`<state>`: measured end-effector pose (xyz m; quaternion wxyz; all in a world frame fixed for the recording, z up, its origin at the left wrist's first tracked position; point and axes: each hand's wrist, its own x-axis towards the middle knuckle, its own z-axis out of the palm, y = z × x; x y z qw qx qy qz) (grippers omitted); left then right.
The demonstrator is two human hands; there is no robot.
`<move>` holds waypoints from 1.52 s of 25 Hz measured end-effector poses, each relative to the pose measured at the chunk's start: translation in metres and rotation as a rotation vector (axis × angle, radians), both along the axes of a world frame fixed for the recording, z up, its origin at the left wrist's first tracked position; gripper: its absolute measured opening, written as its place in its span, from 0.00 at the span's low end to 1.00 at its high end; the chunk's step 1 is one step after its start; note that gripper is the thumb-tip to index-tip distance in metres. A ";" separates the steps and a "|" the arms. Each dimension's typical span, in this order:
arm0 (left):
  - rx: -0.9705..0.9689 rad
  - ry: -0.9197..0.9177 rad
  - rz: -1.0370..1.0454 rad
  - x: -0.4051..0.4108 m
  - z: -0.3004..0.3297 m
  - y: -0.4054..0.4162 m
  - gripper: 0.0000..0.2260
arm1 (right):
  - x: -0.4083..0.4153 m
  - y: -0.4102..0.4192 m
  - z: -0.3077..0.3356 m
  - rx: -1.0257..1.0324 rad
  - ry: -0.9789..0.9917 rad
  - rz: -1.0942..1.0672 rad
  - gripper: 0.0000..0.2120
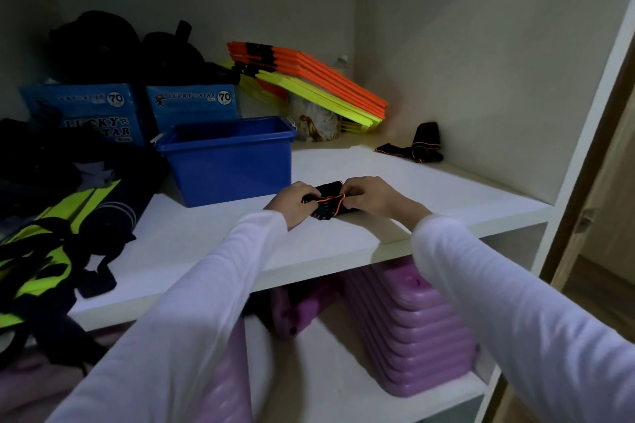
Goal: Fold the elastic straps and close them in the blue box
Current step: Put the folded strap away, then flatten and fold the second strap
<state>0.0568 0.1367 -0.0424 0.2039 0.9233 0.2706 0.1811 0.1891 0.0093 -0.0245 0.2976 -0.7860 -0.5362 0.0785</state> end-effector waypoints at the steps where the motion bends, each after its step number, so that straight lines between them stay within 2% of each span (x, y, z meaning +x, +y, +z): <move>1: 0.012 0.014 0.007 0.000 0.000 -0.003 0.14 | -0.002 -0.002 -0.001 0.003 0.023 -0.004 0.10; 3: 0.042 0.053 0.027 0.001 -0.001 -0.009 0.13 | -0.007 -0.003 -0.003 -0.016 0.012 -0.003 0.11; 6: 0.065 0.086 0.058 0.001 -0.001 -0.017 0.14 | -0.015 0.000 -0.005 -0.083 -0.105 -0.043 0.14; 8: 0.073 0.096 0.077 0.002 0.000 -0.023 0.15 | -0.016 0.000 -0.007 -0.121 -0.165 -0.121 0.17; 11: 0.049 0.097 0.102 -0.001 0.000 -0.030 0.17 | -0.010 -0.004 -0.008 -0.067 -0.211 -0.280 0.13; 15: 0.055 0.133 0.136 -0.009 0.004 -0.031 0.21 | 0.010 -0.008 0.003 0.107 0.097 -0.421 0.10; 17: 0.033 0.134 0.158 -0.010 0.007 -0.030 0.23 | 0.013 -0.009 0.007 0.186 0.254 -0.385 0.09; 18: 0.006 0.132 0.165 -0.009 0.008 -0.032 0.26 | 0.011 -0.009 0.007 0.224 0.307 -0.358 0.08; 21: -0.023 0.114 0.200 -0.003 0.010 -0.038 0.35 | -0.002 -0.009 0.007 0.313 0.368 -0.281 0.08; 26: -0.127 -0.192 0.266 0.005 0.010 -0.037 0.27 | -0.005 -0.011 0.005 0.338 0.443 -0.196 0.12; 29: -0.031 -0.229 0.208 0.004 0.016 -0.037 0.19 | -0.008 -0.014 0.004 0.336 0.504 -0.149 0.09; 32: 0.010 -0.281 0.172 0.005 0.018 -0.037 0.16 | -0.006 -0.013 0.003 0.343 0.520 -0.154 0.08; 36: -0.045 -0.372 0.182 0.005 0.020 -0.034 0.14 | -0.007 -0.005 -0.002 0.290 0.388 -0.258 0.13; 38: -0.081 -0.465 0.178 0.004 0.023 -0.029 0.14 | -0.013 0.000 -0.005 0.269 0.396 -0.306 0.17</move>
